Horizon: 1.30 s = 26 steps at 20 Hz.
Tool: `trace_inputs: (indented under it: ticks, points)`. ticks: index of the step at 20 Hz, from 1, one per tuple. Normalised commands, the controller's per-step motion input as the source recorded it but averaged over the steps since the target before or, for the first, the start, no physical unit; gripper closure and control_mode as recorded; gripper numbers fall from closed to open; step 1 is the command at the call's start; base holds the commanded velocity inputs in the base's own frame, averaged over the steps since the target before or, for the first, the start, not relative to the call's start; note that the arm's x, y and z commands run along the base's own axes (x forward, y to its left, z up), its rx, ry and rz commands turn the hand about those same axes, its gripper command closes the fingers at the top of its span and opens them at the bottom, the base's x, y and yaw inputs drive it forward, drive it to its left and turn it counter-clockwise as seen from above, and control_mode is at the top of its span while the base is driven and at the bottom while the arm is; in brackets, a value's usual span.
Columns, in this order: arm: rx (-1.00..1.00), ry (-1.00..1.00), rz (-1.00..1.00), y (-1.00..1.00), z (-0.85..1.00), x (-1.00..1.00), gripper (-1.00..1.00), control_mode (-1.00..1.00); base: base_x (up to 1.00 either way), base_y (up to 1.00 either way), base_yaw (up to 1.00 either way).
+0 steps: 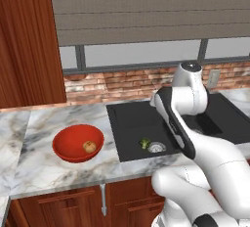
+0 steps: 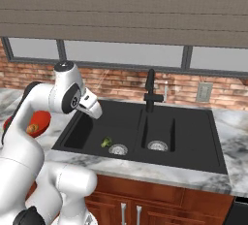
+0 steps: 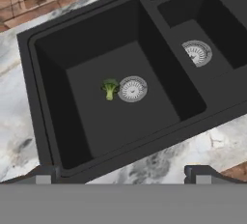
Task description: Pick the tangerines from the cabinet and place them in one bowl. Pick the broccoli from the sink and place it in the other bowl.
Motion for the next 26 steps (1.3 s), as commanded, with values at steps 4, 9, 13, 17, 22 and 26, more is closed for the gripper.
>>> trace_inputs:
  ticks: [4,9,13,17,22,26]
  points:
    - [0.0,-0.05,-0.01,0.0,-0.21,0.27,-1.0,-1.0,0.0,0.0,0.0]
    - [0.0,0.0,0.01,0.0,-0.22,0.22,-1.0,-1.0,0.0,0.0,0.0]
    - [0.0,0.02,0.07,0.0,-0.18,0.36,-1.0,-1.0,0.0,0.0,0.0]
    - [0.0,-0.03,0.04,0.0,-0.17,0.22,-1.0,-1.0,0.0,0.0,0.0]
    - [0.0,-0.06,0.02,0.0,-0.16,0.14,-1.0,-1.0,0.0,0.0,0.0]
    - [0.0,0.0,0.0,-0.01,-0.15,0.03,-1.0,-1.0,0.0,0.0,0.0]
